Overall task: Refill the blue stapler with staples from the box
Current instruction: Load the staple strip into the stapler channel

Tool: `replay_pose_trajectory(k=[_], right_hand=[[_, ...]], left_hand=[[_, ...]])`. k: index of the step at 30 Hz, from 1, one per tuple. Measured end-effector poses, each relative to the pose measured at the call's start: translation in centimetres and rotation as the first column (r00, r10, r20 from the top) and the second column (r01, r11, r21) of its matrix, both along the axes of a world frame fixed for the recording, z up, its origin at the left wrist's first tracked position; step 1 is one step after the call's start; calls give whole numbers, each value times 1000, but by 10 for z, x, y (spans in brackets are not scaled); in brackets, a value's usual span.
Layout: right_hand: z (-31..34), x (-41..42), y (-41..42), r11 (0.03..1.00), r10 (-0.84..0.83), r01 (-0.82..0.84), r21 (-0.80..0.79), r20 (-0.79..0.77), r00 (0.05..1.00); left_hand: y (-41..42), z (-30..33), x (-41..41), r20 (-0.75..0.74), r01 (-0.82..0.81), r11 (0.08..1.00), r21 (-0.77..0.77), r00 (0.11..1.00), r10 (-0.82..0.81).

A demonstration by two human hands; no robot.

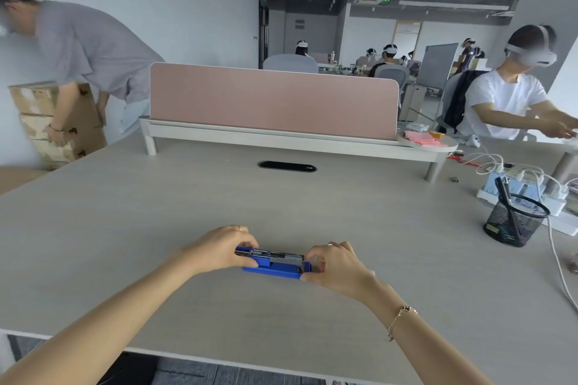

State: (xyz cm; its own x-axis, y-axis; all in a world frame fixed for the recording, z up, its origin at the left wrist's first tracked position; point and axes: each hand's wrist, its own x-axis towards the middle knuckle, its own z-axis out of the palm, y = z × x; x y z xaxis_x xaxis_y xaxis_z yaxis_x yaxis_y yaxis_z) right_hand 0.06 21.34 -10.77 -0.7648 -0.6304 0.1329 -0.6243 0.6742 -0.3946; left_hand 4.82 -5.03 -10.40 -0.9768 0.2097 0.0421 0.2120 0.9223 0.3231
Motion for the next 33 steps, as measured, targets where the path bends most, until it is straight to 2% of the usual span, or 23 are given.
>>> replay_pose_trajectory(k=[3,9,18,24,33], right_hand=[[-1,-2,0,1000,-2,2,1,-33,999],[-3,-6,-4,1000,-12,12,22,22,1000],[-1,-3,-3,1000,-18,17,17,106,994],[-2,-4,-3,1000,-25,27,-14,137,990],[-7,-4,-4,998,-49,54,-35,138,989]], left_hand=[[-21,-5,10,38,-49,997,55,998,47],[-58,-14,27,42,-157,972,177,987,152],[-60,9,25,106,-121,987,103,988,110],[-48,41,19,61,-96,992,85,994,91],[-21,56,11,-27,-123,959,257,991,134]])
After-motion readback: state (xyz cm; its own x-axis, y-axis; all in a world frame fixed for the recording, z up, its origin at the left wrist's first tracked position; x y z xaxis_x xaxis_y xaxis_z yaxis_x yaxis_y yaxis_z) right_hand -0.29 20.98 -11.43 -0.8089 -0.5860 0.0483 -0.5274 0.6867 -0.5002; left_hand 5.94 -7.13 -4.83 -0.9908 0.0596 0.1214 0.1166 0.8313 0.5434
